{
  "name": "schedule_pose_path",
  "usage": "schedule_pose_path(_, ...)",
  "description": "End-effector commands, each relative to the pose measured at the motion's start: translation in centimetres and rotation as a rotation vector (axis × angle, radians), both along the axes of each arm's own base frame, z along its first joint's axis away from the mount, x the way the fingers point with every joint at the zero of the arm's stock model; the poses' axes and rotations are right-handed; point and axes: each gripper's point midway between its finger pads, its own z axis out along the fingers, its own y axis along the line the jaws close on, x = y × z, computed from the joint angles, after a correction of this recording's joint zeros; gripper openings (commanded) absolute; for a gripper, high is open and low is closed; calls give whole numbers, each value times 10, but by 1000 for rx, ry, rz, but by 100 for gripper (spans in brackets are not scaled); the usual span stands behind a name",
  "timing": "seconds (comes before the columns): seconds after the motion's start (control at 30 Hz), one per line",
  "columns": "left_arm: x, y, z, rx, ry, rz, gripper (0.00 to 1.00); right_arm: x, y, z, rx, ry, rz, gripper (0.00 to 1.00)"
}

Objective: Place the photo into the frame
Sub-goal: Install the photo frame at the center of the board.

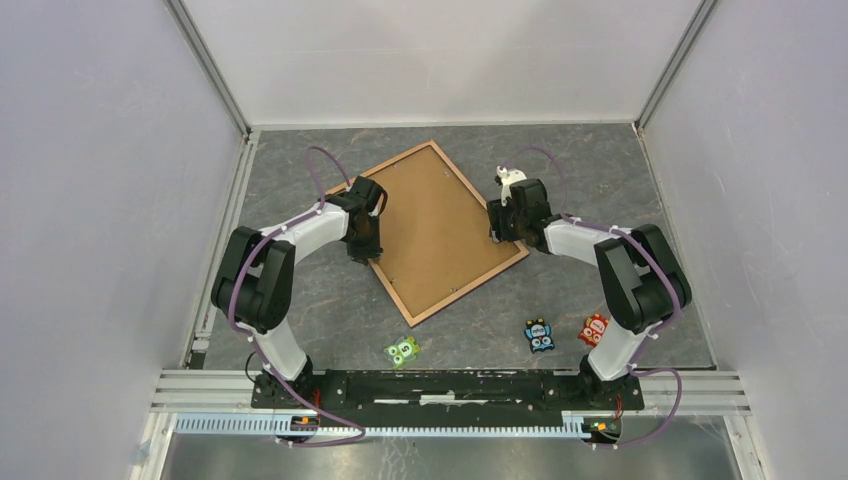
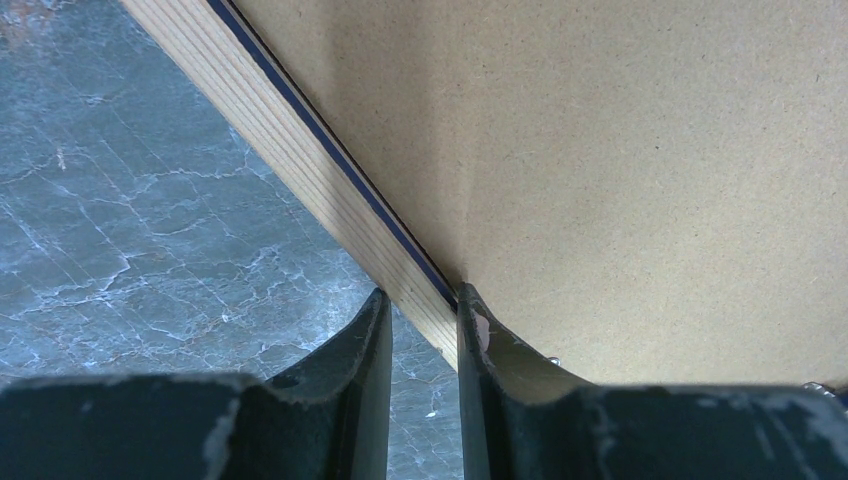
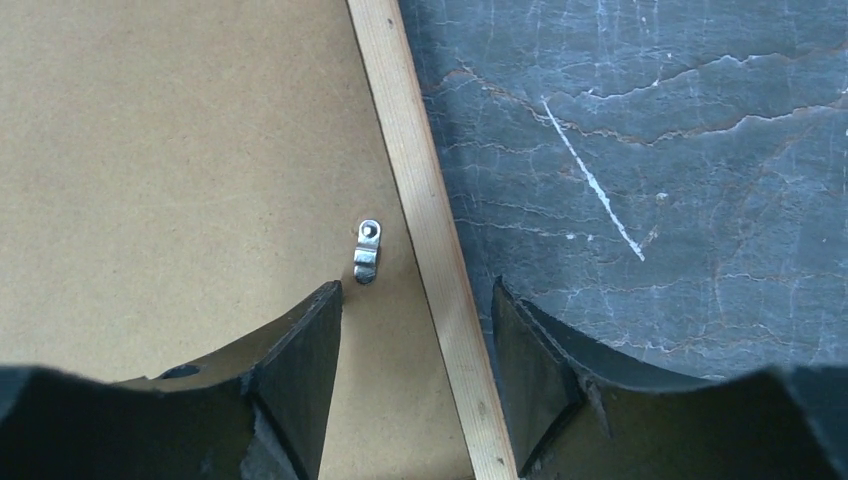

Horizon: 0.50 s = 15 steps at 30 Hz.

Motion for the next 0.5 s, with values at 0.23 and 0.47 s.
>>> schedule_pose_path(0.23,-14,2,-5,41,47,-139,2,18,-3,4,-48,-26,-28,57)
schedule_pose_path(0.47,-14,2,-4,35,46,-139,2,19,-3,0,-63,-19,-25,59)
